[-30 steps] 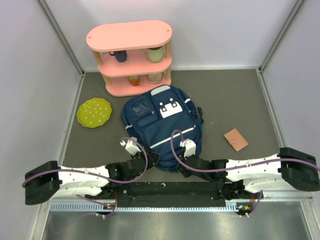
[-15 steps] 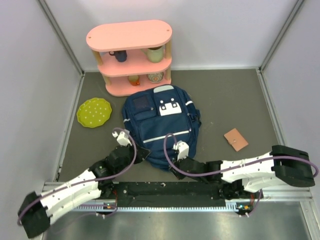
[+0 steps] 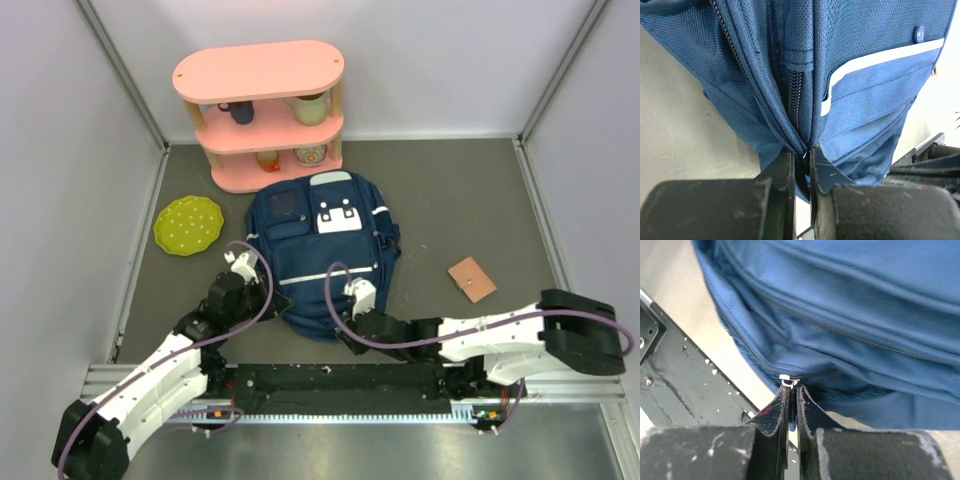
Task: Pack the student bag
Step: Zip the student bag at the center of the board.
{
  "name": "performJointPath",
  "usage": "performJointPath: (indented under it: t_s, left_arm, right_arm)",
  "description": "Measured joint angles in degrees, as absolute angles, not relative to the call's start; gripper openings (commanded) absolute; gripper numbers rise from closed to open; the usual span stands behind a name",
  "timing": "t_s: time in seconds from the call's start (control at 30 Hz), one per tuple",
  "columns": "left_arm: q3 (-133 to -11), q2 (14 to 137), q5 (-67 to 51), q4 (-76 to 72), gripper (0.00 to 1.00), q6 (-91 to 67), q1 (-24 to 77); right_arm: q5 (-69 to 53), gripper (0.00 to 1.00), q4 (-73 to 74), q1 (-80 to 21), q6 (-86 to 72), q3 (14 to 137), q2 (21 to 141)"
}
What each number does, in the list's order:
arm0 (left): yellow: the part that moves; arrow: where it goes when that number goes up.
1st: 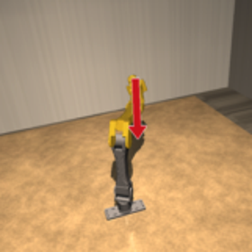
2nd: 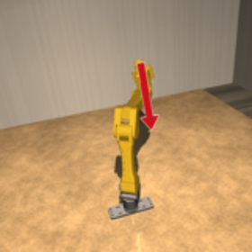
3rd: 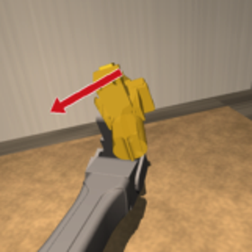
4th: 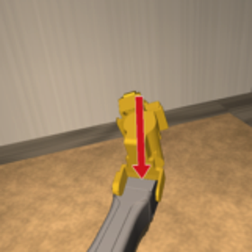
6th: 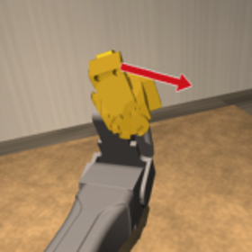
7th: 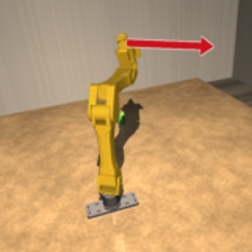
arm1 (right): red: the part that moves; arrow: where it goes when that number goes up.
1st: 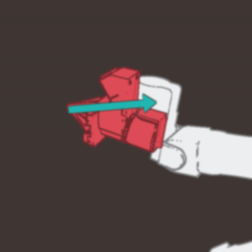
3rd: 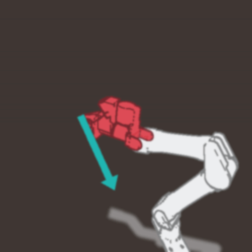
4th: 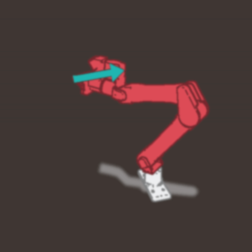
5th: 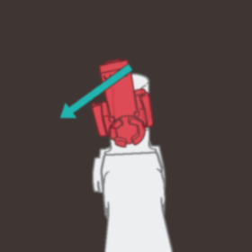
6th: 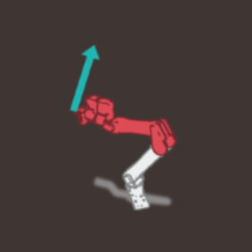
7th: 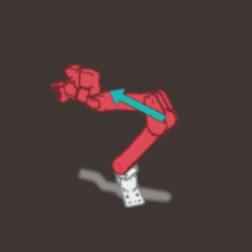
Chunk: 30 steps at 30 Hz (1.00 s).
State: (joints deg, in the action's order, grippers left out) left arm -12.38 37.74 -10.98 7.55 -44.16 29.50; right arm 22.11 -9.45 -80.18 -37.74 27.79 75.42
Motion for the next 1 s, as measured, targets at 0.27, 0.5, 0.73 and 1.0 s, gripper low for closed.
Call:
performJointPath:
  t_s: [0.27,0.5,0.73,1.0]
  left_arm:
    - [-12.4,35.7,-17.1,9.1,0.00,-42.1,24.2]
    - [-13.0,35.4,-21.4,10.6,0.00,-40.3,20.2]
    - [-13.3,35.4,-24.7,11.7,0.69,-40.5,16.3]
    - [-13.5,27.2,-23.8,15.0,0.99,-45.9,14.5]
  right_arm:
    - [20.7,0.00,-7.8,-73.3,-39.6,20.8,61.4]
    - [19.4,0.00,-4.0,-68.4,-41.7,19.9,57.5]
    - [15.9,0.00,-5.3,-67.9,-40.4,19.7,58.0]
    - [12.6,0.00,-8.5,-68.3,-39.5,18.5,60.4]
